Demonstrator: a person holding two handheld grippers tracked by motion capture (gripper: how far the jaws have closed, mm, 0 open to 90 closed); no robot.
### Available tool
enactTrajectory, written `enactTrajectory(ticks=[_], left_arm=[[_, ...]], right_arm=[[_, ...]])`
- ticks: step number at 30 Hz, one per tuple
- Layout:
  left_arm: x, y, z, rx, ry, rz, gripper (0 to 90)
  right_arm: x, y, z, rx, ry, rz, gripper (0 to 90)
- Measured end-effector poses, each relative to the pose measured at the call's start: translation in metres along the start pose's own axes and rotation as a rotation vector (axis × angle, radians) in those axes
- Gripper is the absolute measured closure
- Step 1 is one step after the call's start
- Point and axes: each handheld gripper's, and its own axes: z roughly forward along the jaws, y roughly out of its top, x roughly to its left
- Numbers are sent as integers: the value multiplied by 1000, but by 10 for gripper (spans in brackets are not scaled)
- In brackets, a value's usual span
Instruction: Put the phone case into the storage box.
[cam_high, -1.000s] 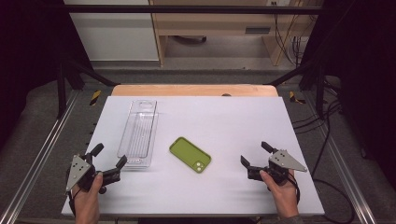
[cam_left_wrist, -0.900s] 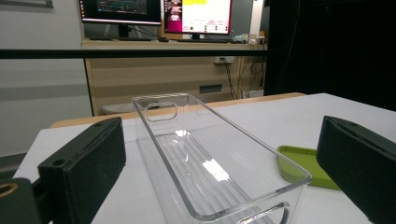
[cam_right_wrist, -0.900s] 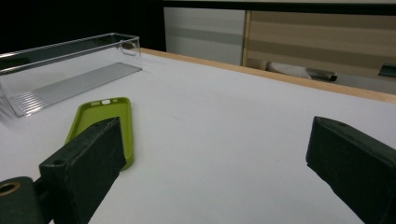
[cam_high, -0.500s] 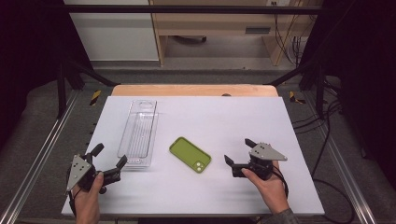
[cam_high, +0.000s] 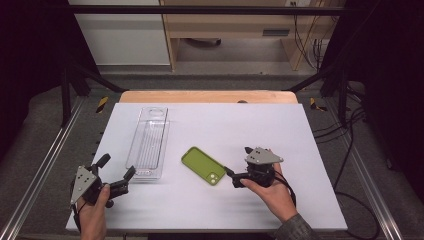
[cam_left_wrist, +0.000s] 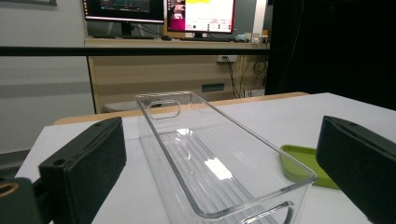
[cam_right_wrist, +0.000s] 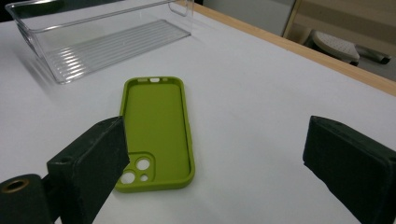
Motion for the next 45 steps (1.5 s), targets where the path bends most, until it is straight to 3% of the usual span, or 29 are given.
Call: enactTrajectory(ticks=[8, 24, 33, 45], left_arm=[[1, 0, 0, 0, 4, -7, 16], [1, -1, 1, 7, 8, -14, 18], [3, -2, 1, 14, 16, -13, 19], [6, -2, -1, 15, 41, -25, 19]], right_arm=[[4, 7, 11, 61, 10, -20, 108], [9, 14, 20, 114, 33, -43, 185], [10, 12, 26, 158, 56, -68, 339], [17, 16, 36, 190, 69, -91, 384]])
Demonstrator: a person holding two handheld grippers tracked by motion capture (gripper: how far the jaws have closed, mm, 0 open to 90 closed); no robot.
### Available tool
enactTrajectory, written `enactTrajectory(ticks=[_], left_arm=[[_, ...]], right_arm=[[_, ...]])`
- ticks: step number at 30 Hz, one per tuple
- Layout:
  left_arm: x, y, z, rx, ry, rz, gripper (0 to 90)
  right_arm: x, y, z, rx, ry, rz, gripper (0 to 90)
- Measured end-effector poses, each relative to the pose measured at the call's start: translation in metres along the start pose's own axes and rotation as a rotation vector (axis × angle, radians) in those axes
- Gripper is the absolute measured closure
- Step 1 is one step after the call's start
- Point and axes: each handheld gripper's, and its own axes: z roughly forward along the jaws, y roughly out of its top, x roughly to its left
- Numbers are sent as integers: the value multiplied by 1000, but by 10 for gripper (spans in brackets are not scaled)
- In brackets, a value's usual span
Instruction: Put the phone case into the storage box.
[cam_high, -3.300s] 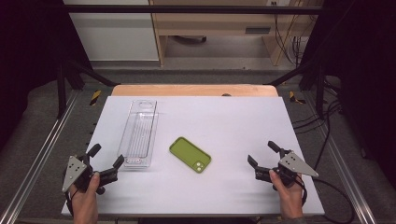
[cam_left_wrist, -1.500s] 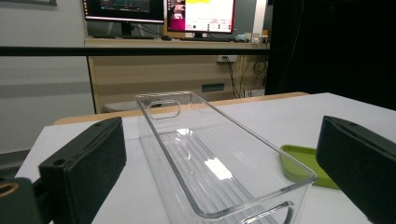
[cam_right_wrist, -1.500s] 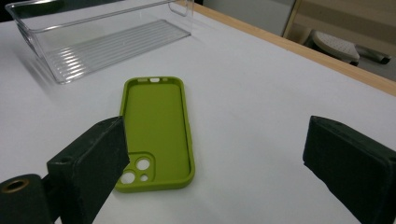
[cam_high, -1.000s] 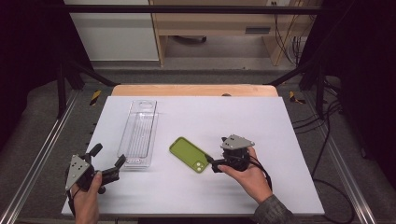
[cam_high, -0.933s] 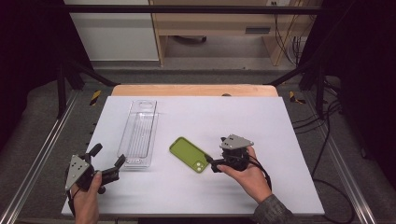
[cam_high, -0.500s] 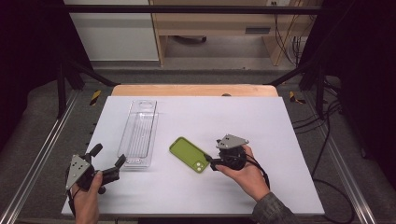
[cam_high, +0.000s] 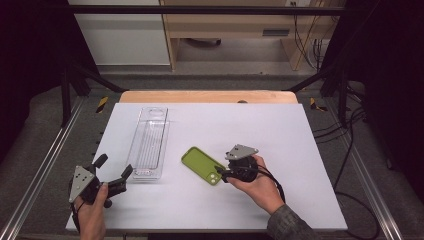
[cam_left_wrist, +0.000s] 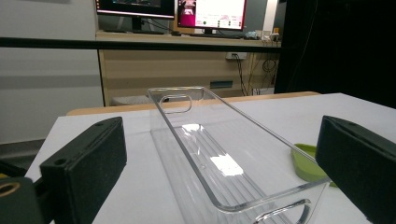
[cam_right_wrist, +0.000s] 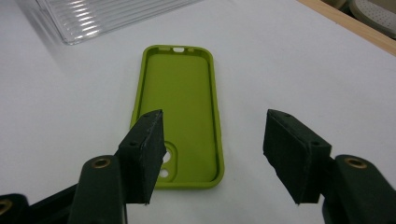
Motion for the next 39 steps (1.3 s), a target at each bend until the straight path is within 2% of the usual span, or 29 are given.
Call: enactTrajectory(ticks=[24, 26, 28, 29, 32, 35, 36, 39], left_arm=[[2, 0, -1, -7, 7, -10, 19], [2, 0, -1, -7, 8, -9, 19], [2, 0, -1, -6, 9, -10, 19], [2, 0, -1, -6, 9, -10, 19], [2, 0, -1, -6, 9, -9, 19], [2, 0, -1, -6, 9, -9, 19], [2, 0, -1, -6, 9, -9, 19], [2, 0, -1, -5, 10, -9, 19]], right_arm=[[2, 5, 27, 64, 18, -10, 364], [2, 5, 28, 72, 18, -10, 404], [3, 4, 30, 92, 37, -13, 490], [3, 4, 30, 92, 37, -13, 490], [3, 3, 34, 118, 51, -20, 606], [3, 2, 36, 130, 57, -21, 652], [3, 1, 38, 140, 56, -30, 713], [2, 0, 40, 139, 56, -29, 763]])
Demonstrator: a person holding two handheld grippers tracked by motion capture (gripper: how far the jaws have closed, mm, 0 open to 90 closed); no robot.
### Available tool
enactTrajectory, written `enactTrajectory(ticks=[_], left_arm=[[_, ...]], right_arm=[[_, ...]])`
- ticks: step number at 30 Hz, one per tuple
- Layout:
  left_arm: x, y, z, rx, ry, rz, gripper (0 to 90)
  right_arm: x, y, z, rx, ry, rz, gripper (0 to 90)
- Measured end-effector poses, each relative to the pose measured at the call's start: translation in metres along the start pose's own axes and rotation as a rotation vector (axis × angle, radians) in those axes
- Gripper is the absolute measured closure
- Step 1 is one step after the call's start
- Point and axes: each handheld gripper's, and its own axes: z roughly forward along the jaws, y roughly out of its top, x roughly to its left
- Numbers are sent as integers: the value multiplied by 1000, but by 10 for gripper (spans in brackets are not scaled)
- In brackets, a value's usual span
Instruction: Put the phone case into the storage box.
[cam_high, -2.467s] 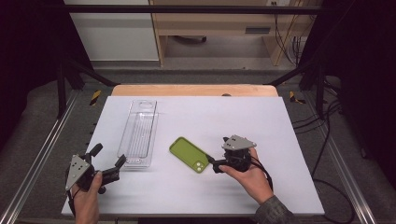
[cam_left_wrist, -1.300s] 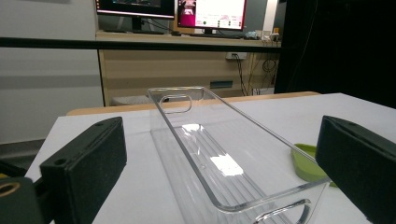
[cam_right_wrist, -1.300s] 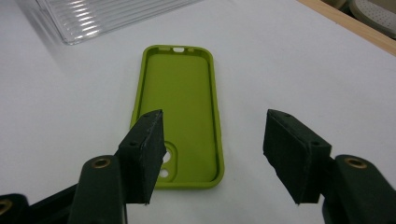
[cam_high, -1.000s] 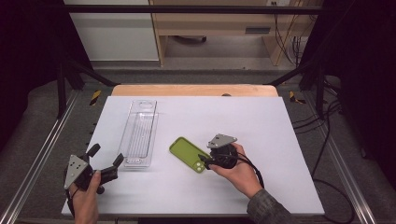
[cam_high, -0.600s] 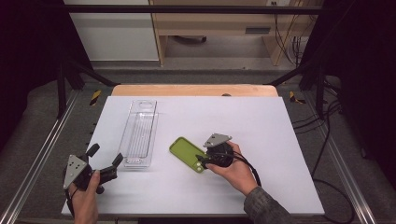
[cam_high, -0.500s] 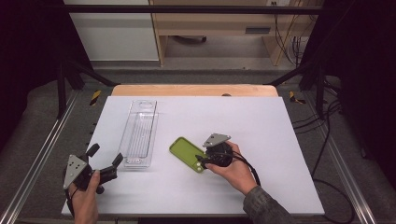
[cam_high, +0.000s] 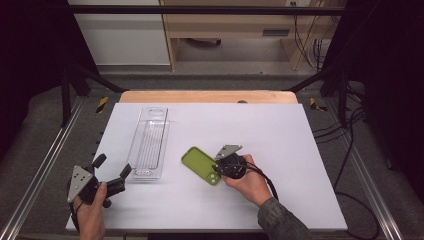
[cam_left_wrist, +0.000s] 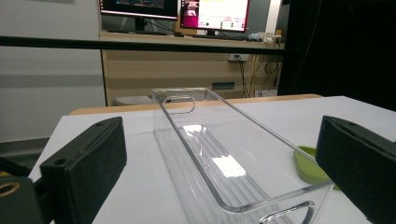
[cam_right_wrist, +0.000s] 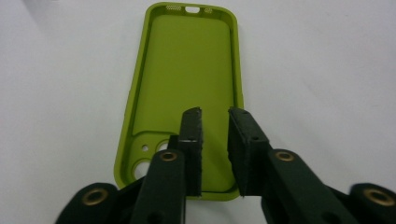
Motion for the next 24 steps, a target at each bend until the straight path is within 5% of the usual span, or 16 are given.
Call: enactTrajectory(ticks=[6, 24], left_arm=[[0, 0, 0, 1, 0, -2, 21], [0, 0, 1, 3, -2, -3, 22]], right_arm=[[-3, -2, 4, 28, 1, -6, 888], [-5, -6, 5, 97, -6, -6, 900]])
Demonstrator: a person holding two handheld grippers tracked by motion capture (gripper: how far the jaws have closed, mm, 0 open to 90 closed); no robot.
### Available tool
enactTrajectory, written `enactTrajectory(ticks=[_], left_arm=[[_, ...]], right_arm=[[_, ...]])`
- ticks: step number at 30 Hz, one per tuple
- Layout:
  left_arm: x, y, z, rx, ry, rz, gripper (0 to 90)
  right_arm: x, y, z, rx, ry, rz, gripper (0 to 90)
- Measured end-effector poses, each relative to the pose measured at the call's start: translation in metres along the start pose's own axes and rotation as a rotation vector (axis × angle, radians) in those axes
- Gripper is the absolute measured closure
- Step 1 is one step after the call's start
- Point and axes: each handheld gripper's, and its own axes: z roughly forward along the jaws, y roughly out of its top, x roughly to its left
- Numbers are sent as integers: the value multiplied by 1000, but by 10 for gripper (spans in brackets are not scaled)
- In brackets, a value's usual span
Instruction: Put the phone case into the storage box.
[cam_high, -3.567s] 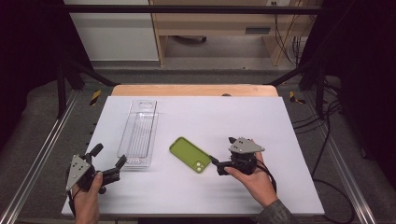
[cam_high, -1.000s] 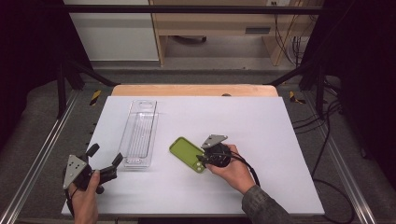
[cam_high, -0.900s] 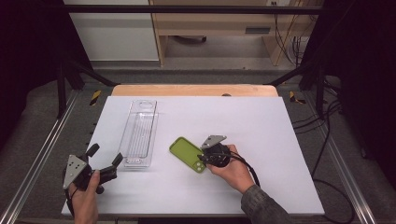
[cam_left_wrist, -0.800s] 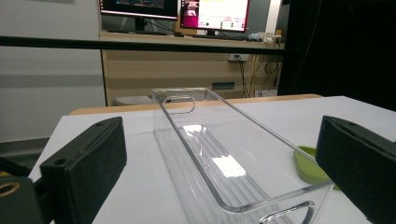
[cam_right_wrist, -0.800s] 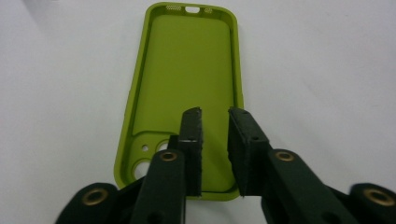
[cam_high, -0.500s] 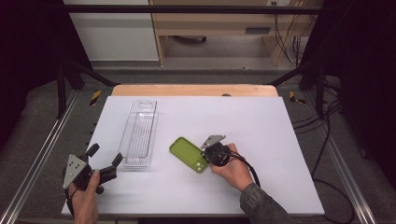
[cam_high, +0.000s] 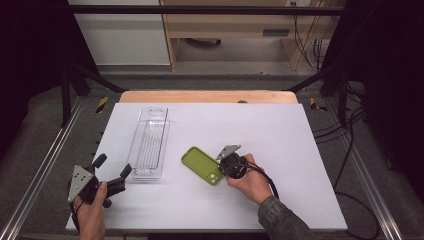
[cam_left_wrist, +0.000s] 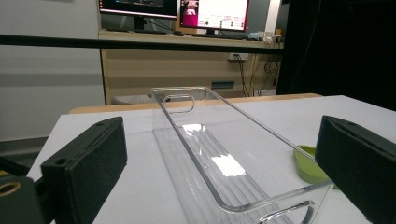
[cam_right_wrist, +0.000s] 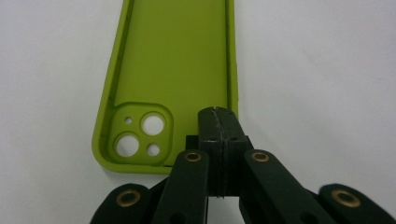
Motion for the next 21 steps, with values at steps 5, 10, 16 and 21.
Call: enactTrajectory(ticks=[5, 10, 16, 21], left_arm=[[0, 0, 0, 0, 0, -1, 22], [0, 0, 0, 1, -2, -1, 22], [0, 0, 0, 0, -1, -1, 22], [0, 0, 0, 4, 0, -1, 23]], right_arm=[[-1, -1, 0, 5, -1, 1, 900], [-2, -1, 1, 8, 1, -2, 900], [-6, -2, 1, 13, -16, 5, 900], [-13, -2, 3, 13, -30, 19, 900]])
